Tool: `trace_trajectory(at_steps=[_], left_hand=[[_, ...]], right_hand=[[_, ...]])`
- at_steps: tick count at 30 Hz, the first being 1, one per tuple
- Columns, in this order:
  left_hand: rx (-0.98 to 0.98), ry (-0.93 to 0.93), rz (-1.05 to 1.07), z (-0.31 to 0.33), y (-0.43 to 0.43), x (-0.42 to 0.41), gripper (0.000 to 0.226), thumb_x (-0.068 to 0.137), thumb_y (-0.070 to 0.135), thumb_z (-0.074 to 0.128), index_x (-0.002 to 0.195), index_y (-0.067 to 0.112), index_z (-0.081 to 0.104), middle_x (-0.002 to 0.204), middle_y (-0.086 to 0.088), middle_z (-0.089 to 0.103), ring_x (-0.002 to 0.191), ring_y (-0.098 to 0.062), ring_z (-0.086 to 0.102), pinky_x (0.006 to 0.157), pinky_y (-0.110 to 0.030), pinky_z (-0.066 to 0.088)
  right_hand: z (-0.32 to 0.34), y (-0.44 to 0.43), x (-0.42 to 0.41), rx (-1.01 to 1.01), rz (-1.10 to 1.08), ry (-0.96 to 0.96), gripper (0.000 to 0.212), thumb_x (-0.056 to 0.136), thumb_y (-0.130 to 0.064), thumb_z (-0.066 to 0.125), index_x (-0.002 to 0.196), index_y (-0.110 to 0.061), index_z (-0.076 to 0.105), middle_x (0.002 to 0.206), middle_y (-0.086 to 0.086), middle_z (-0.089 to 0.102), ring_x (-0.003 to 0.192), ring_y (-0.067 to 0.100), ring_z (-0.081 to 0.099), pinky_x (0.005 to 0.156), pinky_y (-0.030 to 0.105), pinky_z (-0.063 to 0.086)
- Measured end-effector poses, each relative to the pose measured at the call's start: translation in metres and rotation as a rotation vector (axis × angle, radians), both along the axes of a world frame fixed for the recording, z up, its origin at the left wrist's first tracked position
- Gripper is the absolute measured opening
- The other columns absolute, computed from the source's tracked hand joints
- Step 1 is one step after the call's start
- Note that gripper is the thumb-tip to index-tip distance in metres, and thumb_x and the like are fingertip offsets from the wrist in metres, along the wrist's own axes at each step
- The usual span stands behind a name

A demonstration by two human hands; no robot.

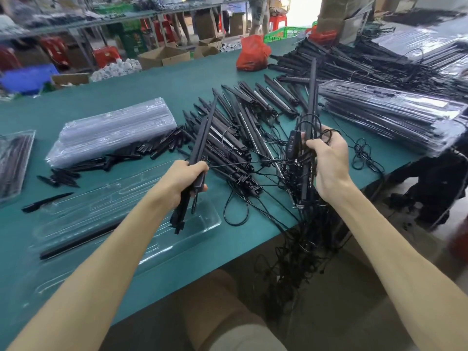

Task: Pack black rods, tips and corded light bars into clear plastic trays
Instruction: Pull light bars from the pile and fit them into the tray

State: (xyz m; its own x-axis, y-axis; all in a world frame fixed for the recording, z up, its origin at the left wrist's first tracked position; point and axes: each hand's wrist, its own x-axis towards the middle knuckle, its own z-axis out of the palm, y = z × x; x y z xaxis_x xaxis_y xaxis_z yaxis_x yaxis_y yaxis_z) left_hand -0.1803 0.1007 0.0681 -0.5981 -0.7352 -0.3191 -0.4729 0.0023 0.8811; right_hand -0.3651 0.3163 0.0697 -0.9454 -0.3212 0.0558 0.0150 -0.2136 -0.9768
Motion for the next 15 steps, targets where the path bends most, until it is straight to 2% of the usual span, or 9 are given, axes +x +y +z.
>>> trace_trajectory(at_steps=[4, 8, 12, 15], left_hand=[[-0.128, -0.106, -0.100, -0.001, -0.003, 0.000, 0.014, 0.092, 0.013, 0.066, 0.092, 0.001, 0.059, 0.061, -0.006, 0.062, 0.049, -0.020, 0.066, 0.036, -0.020, 0.042], [-0.393, -0.234, -0.210, -0.007, 0.005, -0.005, 0.014, 0.090, 0.011, 0.066, 0.080, 0.006, 0.057, 0.066, -0.006, 0.053, 0.048, -0.018, 0.052, 0.040, -0.025, 0.046], [-0.478, -0.047, -0.094, -0.010, 0.019, -0.019, 0.006, 0.090, 0.012, 0.065, 0.088, 0.007, 0.063, 0.072, -0.005, 0.057, 0.054, -0.017, 0.052, 0.047, -0.028, 0.047], [-0.463, 0.080, -0.087, 0.002, 0.028, -0.030, 0.013, 0.085, 0.016, 0.073, 0.092, 0.008, 0.065, 0.075, -0.001, 0.061, 0.059, -0.015, 0.055, 0.050, -0.026, 0.048]], right_hand=[[-0.002, -0.006, 0.001, 0.122, 0.068, 0.001, 0.037, 0.092, 0.000, 0.049, 0.128, -0.009, 0.050, 0.116, 0.017, 0.066, 0.112, 0.033, 0.064, 0.100, 0.054, 0.050], [-0.007, -0.014, 0.005, 0.182, 0.090, 0.027, 0.034, 0.095, 0.000, 0.046, 0.126, -0.015, 0.050, 0.108, 0.010, 0.064, 0.093, 0.015, 0.064, 0.097, 0.049, 0.054], [-0.008, -0.014, 0.006, 0.173, 0.077, 0.006, 0.035, 0.095, 0.000, 0.044, 0.127, -0.013, 0.048, 0.103, 0.007, 0.063, 0.089, 0.013, 0.063, 0.095, 0.046, 0.056], [-0.008, -0.013, 0.007, 0.182, 0.066, -0.015, 0.036, 0.095, -0.001, 0.044, 0.129, -0.012, 0.047, 0.101, 0.005, 0.062, 0.090, 0.014, 0.062, 0.096, 0.049, 0.055]])
